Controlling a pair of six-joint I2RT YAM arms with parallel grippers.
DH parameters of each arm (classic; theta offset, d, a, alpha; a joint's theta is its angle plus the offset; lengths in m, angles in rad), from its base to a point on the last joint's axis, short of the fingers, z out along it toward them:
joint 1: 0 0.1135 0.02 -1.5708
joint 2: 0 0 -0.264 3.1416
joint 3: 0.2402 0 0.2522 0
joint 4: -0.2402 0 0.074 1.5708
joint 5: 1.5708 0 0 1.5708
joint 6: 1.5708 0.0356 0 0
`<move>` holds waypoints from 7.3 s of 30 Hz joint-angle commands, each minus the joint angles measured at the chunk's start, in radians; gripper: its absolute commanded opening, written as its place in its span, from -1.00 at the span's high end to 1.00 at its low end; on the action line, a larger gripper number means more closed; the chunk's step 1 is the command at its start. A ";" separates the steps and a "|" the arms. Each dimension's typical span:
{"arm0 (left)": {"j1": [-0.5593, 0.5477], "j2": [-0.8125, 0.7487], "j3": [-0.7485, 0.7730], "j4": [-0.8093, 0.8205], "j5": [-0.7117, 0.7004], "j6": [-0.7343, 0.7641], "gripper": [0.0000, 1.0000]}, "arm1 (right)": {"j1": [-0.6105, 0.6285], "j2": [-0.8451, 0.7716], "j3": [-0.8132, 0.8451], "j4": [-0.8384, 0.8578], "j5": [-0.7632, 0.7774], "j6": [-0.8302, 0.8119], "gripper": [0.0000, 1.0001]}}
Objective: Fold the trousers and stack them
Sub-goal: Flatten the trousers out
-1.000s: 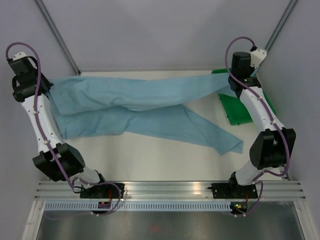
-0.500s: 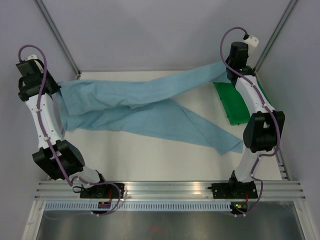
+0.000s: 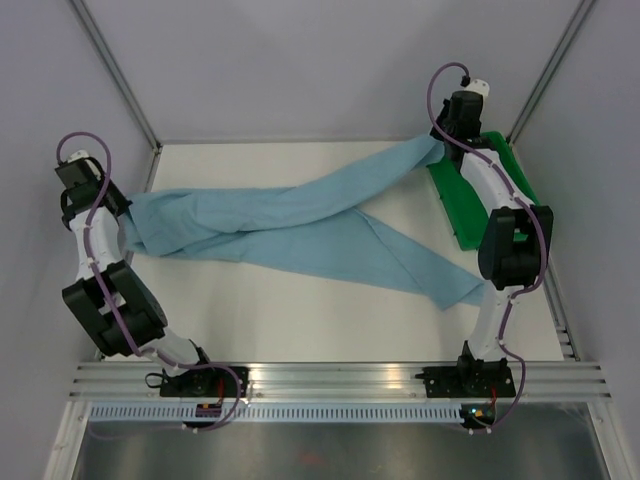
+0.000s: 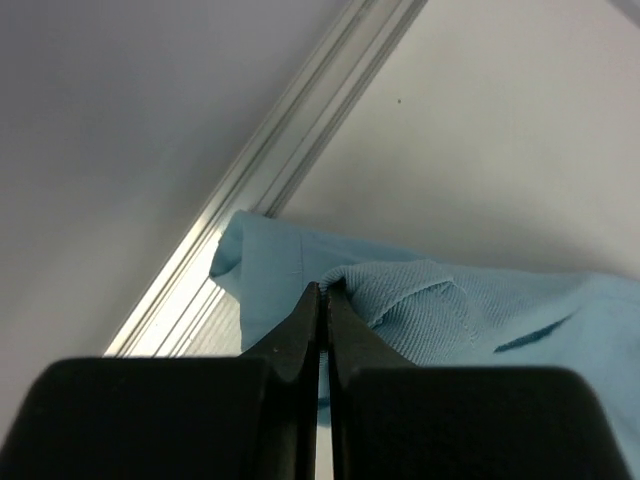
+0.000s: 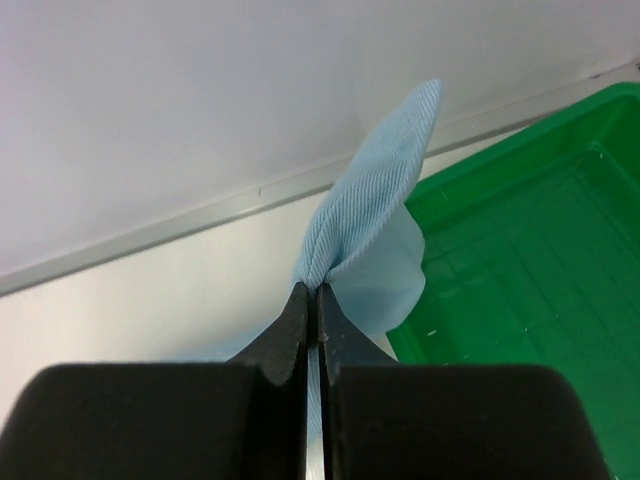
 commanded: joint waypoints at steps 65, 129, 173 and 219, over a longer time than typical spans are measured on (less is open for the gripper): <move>-0.106 -0.204 -0.517 0.080 0.059 -0.632 -0.17 | 0.420 -0.265 -0.658 -0.235 -0.168 0.096 -0.44; -0.133 -0.606 -0.626 -0.560 0.194 -0.611 0.95 | 0.104 -0.598 -0.582 -0.464 0.288 0.219 -0.75; -0.173 -0.286 -0.348 -0.177 -0.030 -0.751 0.79 | 0.579 -0.443 -1.097 -0.310 -0.060 0.165 0.99; -0.094 0.489 0.150 -0.173 -0.097 -0.720 0.95 | 0.386 -0.254 -0.354 -0.577 0.136 0.249 0.46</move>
